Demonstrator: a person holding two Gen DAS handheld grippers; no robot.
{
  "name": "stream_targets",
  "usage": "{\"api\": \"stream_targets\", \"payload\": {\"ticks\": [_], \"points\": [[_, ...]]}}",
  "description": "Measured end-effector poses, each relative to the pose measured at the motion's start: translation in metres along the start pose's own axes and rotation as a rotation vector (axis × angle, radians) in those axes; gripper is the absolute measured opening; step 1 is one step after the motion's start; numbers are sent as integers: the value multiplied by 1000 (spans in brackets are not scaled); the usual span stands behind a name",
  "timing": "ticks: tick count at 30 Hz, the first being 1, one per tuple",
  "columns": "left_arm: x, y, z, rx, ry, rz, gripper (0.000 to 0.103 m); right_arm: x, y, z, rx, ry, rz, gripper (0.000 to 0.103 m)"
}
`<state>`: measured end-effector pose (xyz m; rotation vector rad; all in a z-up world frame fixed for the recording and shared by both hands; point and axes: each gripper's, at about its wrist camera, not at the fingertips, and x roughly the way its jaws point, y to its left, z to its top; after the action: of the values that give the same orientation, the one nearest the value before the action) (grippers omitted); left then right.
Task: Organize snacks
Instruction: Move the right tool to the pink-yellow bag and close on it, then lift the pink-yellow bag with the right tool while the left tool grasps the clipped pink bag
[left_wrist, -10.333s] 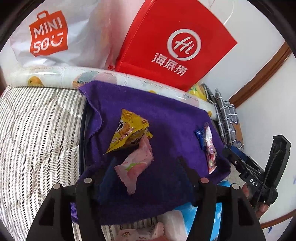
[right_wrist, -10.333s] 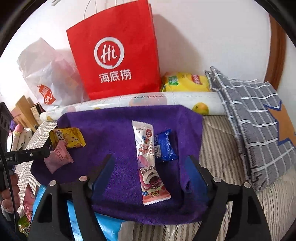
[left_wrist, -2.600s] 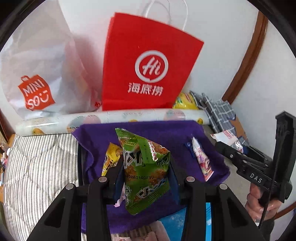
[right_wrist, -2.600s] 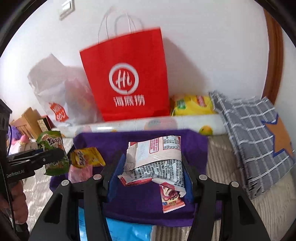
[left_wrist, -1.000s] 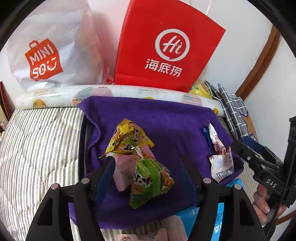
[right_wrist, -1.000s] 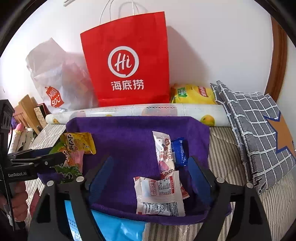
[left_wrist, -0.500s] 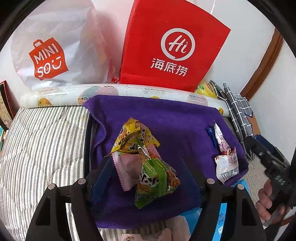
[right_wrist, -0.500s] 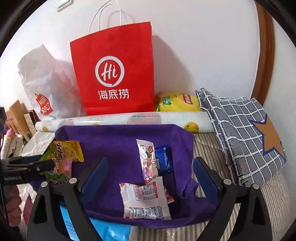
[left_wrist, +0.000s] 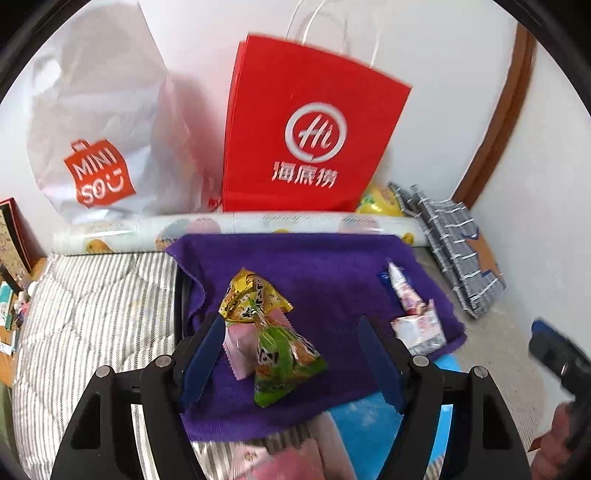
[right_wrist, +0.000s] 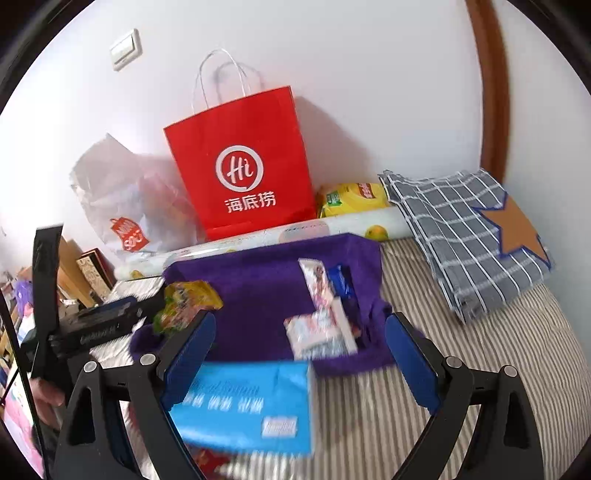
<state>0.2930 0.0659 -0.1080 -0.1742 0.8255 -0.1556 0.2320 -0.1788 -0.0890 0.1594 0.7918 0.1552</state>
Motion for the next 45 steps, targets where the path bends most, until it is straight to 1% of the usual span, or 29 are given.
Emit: {"api": "stream_targets", "payload": {"ticks": [3, 7, 9, 13, 15, 20, 22, 24, 25, 28, 32, 34, 37, 40, 41, 42, 45], "points": [[-21, 2, -14, -3, 2, 3, 73, -18, 6, -16, -2, 33, -7, 85], [-47, 14, -38, -18, 16, 46, 73, -34, 20, -48, -12, 63, 20, 85], [-62, 23, -50, -31, 9, 60, 76, -37, 25, -63, -2, 73, 38, 85], [-85, 45, -76, -70, 9, 70, 77, -30, 41, -91, 1, 125, 94, 85], [-94, 52, -87, -78, 12, 75, 77, -25, 53, -103, -12, 144, 108, 85], [-105, 60, -103, -81, 12, 107, 77, -11, 89, -123, -112, 167, 72, 84], [-108, 59, -105, -82, 5, 102, 77, -4, 99, -128, -169, 186, 18, 84], [-107, 58, -105, -81, 10, 93, 77, 2, 101, -133, -212, 211, -48, 79], [-107, 56, -105, -79, 10, 90, 77, 3, 99, -137, -217, 218, -48, 79], [-106, 51, -106, -63, 6, 78, 77, -1, 86, -145, -194, 232, -32, 79], [-97, 45, -111, -60, 17, 51, 77, -3, 63, -153, -146, 266, -4, 82], [-90, 42, -112, -63, 30, 40, 77, -1, 55, -154, -124, 283, 37, 82], [-81, 39, -113, -65, 53, 23, 77, 3, 52, -156, -106, 291, 73, 85], [-75, 38, -115, -62, 65, -4, 77, 13, 56, -160, -116, 313, 81, 85], [-73, 37, -115, -58, 70, -14, 77, 15, 58, -161, -125, 308, 80, 84], [-70, 36, -115, -53, 77, -17, 77, 14, 60, -161, -138, 292, 78, 81], [-61, 32, -115, -38, 98, -17, 77, 10, 60, -160, -159, 266, 102, 77]]}}
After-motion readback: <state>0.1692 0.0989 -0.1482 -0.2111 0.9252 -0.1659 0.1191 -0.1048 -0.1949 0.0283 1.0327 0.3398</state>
